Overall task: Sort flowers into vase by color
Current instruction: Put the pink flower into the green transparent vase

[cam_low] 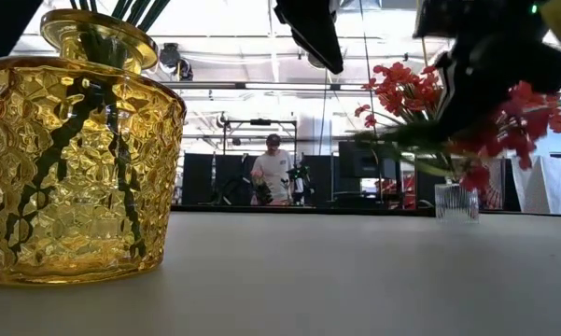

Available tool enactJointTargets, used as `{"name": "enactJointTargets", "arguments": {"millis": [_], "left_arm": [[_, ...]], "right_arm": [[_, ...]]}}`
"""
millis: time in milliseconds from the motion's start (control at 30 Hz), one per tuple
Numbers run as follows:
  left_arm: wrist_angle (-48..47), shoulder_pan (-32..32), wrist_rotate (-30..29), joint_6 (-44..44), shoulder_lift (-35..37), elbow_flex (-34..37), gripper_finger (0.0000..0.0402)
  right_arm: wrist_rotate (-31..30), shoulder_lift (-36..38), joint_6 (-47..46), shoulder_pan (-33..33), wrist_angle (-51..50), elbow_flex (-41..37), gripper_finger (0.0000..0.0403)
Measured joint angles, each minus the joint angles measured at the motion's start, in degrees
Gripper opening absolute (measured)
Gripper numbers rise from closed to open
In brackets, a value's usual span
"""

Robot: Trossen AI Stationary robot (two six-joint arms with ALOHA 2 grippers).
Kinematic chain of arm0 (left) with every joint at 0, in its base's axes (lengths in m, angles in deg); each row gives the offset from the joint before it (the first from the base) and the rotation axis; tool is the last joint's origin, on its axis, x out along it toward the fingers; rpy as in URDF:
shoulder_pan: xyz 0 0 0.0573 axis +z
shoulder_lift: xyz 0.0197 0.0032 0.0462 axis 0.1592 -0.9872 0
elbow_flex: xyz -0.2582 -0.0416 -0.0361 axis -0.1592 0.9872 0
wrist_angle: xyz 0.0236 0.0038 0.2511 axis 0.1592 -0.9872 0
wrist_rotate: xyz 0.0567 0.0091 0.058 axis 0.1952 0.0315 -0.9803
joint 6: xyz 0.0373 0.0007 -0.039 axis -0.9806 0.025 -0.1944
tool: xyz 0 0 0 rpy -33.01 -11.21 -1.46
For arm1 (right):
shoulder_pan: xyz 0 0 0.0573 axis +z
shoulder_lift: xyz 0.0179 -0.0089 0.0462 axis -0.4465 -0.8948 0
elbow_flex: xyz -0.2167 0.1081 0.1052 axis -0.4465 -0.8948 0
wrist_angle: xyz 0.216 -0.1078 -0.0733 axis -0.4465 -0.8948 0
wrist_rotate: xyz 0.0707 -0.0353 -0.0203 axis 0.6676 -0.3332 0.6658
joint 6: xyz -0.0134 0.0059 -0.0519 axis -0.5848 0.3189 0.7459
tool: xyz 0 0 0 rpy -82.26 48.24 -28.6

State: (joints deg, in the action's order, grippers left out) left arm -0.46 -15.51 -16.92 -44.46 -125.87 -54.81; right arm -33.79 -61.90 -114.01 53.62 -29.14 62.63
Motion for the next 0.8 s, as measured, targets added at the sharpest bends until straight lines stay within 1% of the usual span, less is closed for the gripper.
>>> {"name": "enactJointTargets", "arguments": {"millis": [167,400,600,800], "left_arm": [[0.14,-0.01,0.03,-0.02,-0.74,0.00,0.0155],[-0.36,-0.02,0.52,-0.02,-1.78,0.00,0.0155],[-0.57,-0.02,0.48,-0.04,-2.41,0.00,0.0155],[-0.58,0.00,0.24,-0.08,-2.38,0.00,0.0155]], "right_arm": [[-2.52,0.00,0.03,1.44,-3.72,4.27,0.0016],[-2.86,0.00,1.25,1.57,-6.50,8.79,0.0016],[-2.66,0.00,1.42,1.57,-6.83,10.58,0.0016],[-2.34,0.00,1.41,1.57,-6.81,10.75,0.0016]]}}
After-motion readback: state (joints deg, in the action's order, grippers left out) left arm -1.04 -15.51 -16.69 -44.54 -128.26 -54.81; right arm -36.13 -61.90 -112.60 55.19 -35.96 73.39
